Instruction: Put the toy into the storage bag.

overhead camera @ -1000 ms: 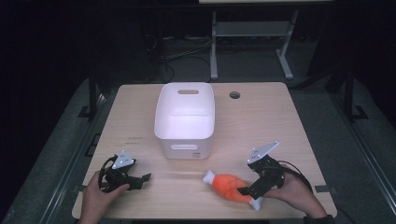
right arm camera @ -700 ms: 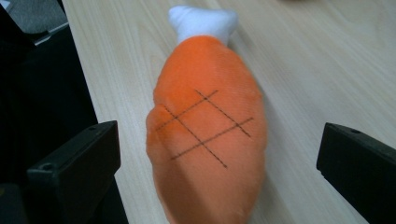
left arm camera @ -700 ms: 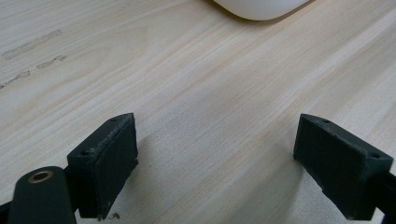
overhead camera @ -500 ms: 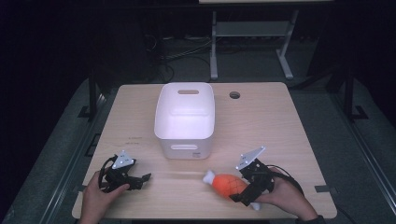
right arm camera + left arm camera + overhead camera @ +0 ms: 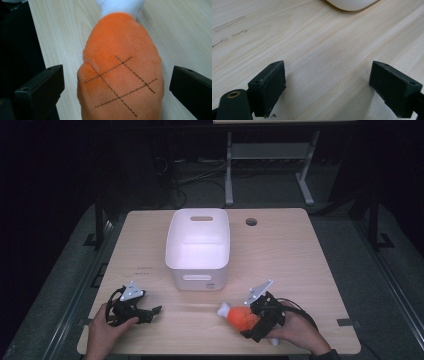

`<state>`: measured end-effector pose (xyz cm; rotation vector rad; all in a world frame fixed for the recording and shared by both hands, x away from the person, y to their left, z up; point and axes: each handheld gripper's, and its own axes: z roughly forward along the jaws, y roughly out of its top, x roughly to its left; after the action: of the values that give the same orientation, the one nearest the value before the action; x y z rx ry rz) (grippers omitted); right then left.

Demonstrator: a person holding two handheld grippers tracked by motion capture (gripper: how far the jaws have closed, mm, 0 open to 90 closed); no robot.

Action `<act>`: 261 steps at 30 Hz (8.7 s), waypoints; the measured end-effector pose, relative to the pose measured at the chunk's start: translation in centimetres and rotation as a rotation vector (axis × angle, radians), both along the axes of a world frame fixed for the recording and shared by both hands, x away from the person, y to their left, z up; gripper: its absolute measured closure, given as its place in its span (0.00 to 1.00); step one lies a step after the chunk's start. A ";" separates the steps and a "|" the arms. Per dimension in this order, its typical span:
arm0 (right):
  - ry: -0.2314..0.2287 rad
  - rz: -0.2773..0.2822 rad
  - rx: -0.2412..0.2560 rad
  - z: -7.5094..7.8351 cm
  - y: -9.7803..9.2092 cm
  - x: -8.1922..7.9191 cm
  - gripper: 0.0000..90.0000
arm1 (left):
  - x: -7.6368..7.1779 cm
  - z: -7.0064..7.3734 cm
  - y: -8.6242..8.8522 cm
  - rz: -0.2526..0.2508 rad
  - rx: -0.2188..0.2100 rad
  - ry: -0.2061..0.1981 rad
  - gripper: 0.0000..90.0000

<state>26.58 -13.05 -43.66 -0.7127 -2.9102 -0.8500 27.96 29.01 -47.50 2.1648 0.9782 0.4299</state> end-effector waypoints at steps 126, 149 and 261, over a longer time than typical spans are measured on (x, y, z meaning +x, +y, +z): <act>-0.138 -0.128 0.075 8.1 -4.6 5.8 0.25 | 0.0 0.0 0.0 0.005 -0.005 -0.002 0.14; -0.175 -0.136 0.108 11.2 -3.1 8.0 0.25 | 0.0 0.0 0.0 0.004 -0.005 -0.001 0.14; -0.151 -0.062 0.004 11.8 14.5 16.1 0.21 | 0.0 0.0 0.0 0.002 -0.001 0.000 0.14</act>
<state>42.64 1.43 -31.87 -0.7756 -3.0313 -0.9564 27.94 28.98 -47.49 2.1626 0.9805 0.4304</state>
